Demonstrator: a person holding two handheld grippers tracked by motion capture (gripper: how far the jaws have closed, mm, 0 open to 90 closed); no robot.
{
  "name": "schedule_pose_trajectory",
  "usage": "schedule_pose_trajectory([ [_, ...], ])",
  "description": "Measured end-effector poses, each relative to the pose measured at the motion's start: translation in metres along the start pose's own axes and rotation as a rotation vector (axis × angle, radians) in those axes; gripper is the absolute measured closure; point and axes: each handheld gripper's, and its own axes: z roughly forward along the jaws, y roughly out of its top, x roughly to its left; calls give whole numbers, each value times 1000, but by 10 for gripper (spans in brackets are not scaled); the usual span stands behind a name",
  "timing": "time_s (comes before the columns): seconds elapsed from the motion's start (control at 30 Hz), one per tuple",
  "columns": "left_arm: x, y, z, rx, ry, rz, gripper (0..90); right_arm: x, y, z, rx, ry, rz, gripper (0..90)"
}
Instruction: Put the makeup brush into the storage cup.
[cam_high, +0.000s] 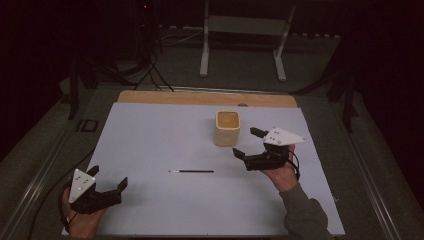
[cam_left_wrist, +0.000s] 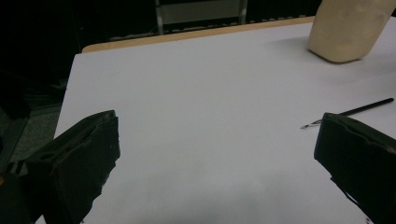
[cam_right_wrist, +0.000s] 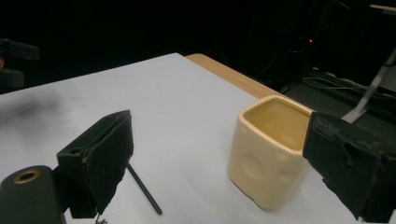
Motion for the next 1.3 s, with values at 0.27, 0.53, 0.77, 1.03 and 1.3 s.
schedule_pose_trajectory([
  [0.27, 0, 0, 0, 3, -1, 2, 14, 4, 6, 12, -5, 20, 1, 85],
  [0.53, 0, 0, 0, 2, -3, 2, 14, 7, 15, 26, -13, 37, 2, 85],
  [0.77, 0, 0, 0, 3, -5, 4, 14, 12, 25, 39, -24, 55, -3, 86],
  [1.03, 1, 0, 0, 1, -3, -4, 14, 14, 35, 55, -22, 59, -8, 86],
  [1.3, 1, 0, 0, 4, -5, -1, 14, 17, 48, 72, -9, 69, -28, 86],
])
